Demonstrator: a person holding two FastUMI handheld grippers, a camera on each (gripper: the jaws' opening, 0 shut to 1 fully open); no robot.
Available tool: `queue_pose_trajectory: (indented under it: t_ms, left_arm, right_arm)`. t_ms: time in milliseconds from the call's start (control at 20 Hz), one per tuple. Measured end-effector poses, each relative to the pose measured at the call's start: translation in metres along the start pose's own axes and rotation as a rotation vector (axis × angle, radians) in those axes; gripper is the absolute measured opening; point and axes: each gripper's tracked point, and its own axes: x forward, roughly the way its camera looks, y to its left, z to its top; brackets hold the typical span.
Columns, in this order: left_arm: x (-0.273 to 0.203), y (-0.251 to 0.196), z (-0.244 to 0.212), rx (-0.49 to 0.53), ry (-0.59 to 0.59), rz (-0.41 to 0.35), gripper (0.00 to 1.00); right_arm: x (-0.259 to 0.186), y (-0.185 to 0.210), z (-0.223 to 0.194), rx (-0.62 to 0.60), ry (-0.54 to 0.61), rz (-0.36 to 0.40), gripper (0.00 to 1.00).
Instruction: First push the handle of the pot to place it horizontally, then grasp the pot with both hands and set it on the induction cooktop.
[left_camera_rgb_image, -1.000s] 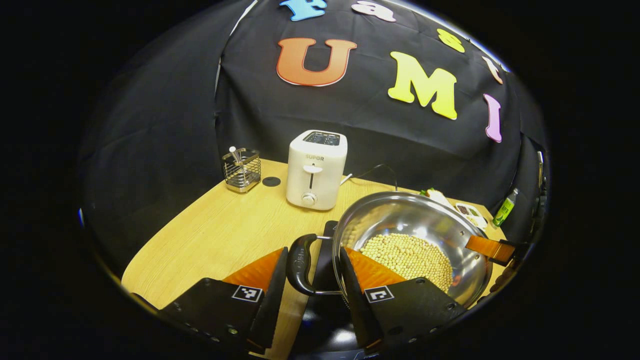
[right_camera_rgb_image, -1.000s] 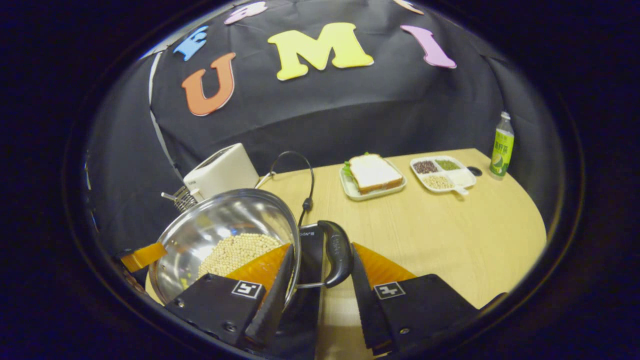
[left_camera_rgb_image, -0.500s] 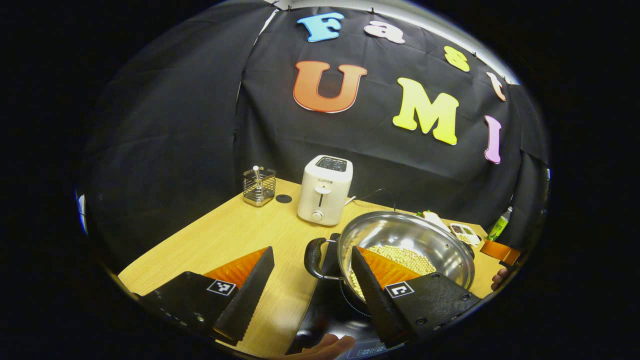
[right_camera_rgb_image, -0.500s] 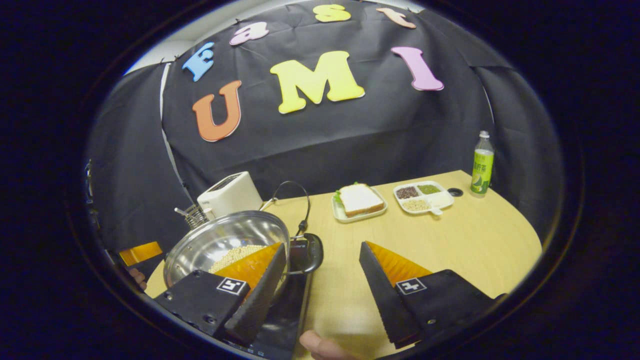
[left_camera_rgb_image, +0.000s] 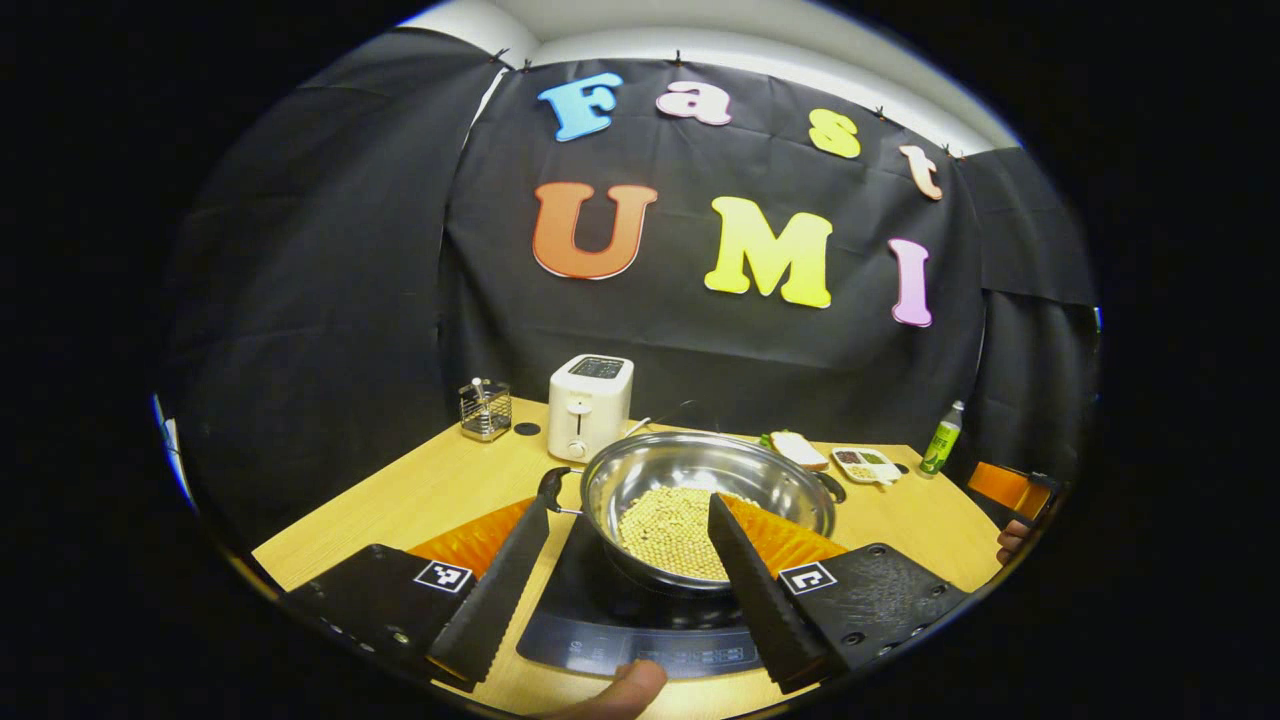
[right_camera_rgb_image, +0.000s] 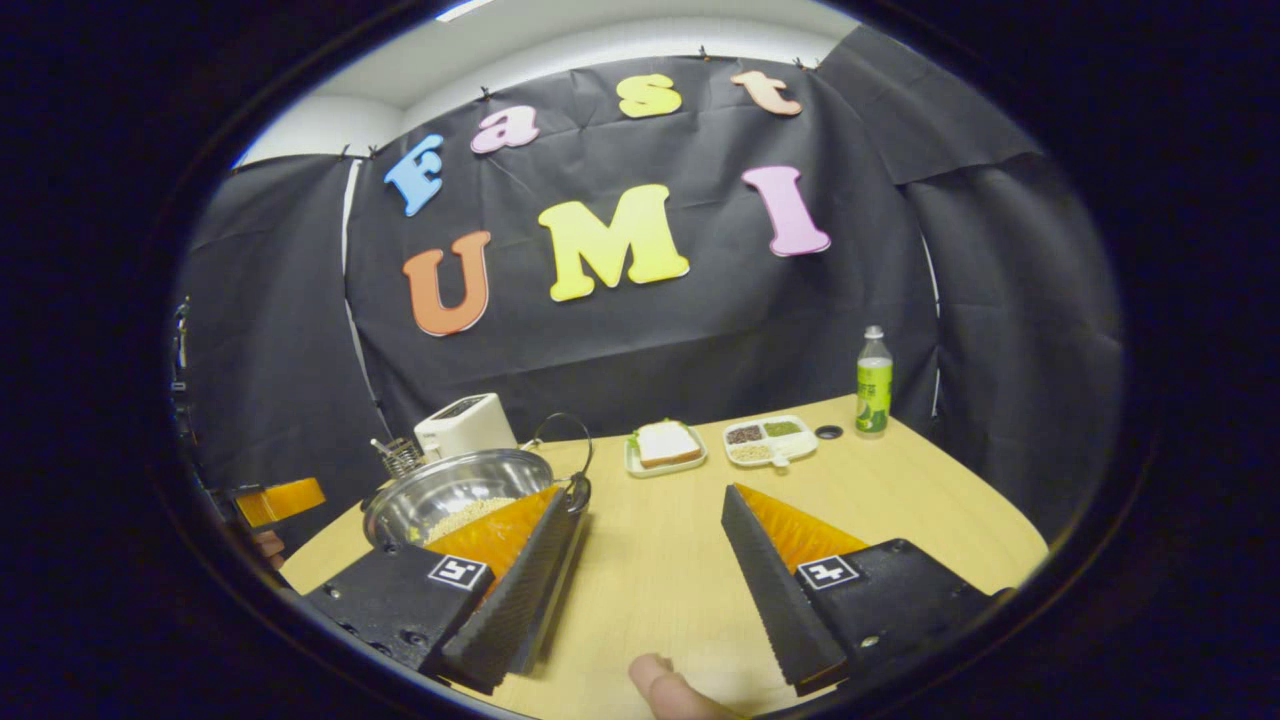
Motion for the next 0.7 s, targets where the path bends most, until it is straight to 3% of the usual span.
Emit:
queue_pose_trajectory:
  t_ms: [500,700]
  left_arm:
    - [-0.083,-0.057,0.048,0.08,-0.128,-0.072,0.95]
    - [-0.116,-0.065,0.07,0.096,-0.174,-0.043,0.95]
  right_arm:
    - [-0.103,-0.028,0.048,-0.025,-0.105,-0.049,0.96]
    - [-0.146,-0.027,0.073,-0.061,-0.168,-0.052,0.96]
